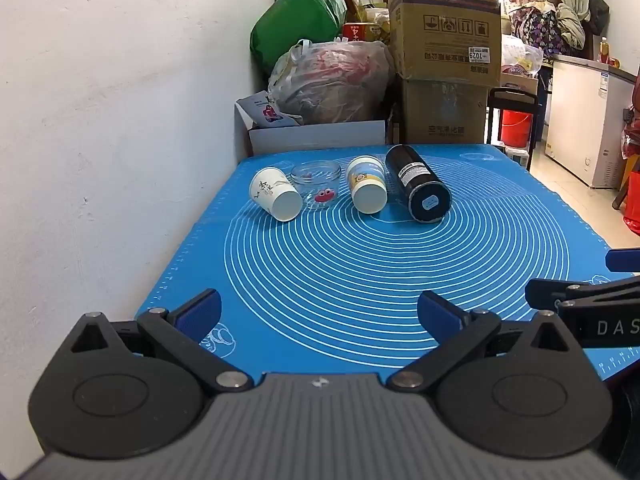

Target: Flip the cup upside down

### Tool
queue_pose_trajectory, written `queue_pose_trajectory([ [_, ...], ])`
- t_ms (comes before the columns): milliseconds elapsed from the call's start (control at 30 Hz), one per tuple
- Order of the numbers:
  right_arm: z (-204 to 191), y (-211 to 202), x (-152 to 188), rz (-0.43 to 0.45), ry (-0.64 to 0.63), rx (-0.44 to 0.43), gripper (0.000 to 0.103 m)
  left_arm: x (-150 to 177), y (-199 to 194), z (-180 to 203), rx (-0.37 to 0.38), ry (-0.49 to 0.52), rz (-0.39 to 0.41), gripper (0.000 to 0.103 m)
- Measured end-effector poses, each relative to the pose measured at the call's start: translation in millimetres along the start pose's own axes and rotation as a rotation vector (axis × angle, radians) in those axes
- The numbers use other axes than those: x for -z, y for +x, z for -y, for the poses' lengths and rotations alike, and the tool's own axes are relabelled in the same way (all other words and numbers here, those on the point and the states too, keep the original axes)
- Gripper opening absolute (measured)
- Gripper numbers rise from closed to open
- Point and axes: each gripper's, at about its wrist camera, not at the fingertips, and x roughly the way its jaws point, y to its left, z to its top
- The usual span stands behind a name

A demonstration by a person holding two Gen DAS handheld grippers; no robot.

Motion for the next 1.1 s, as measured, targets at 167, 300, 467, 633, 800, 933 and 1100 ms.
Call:
queue_pose_trajectory([
  [167,0.2,0.2,0.1,-0.002,0.003,-0.003,0.103,0.1,-0.2,0.2,0.006,0.000,0.001,0.103],
  [300,0.5,-0.4,0.2,-0.003,0.004,-0.002,0.103,-0.4,1.2,0.2,0.010,0.001,0.004,0.103],
  [467,-5.2,-3.0,3.4,-0.002,0.004,-0.001,0.103,0.3,-0.2,-1.1,0.009,-0.002,0.001,0.103],
  [633,0.6,0.2,0.0,-0.007,0.005,-0.003,0.103,1.2,0.0,-0.5,0.009,-0.001,0.002,0.103],
  [800,1.6,2.2,-1.3,-0.007,0.005,-0.001,0.103,0.5,-1.0,-0.7,0.010,-0.002,0.002,0.103],
  [933,0.8,1.1,-1.3,-0.007,0.003,-0.001,0.103,0.4,-0.8,-1.0,0.010,-0.003,0.001,0.103],
  [1100,0.5,1.2,-0.8,-0.006,0.003,-0.001,0.103,0.3,-0.7,-1.0,0.010,-0.004,0.001,0.103],
])
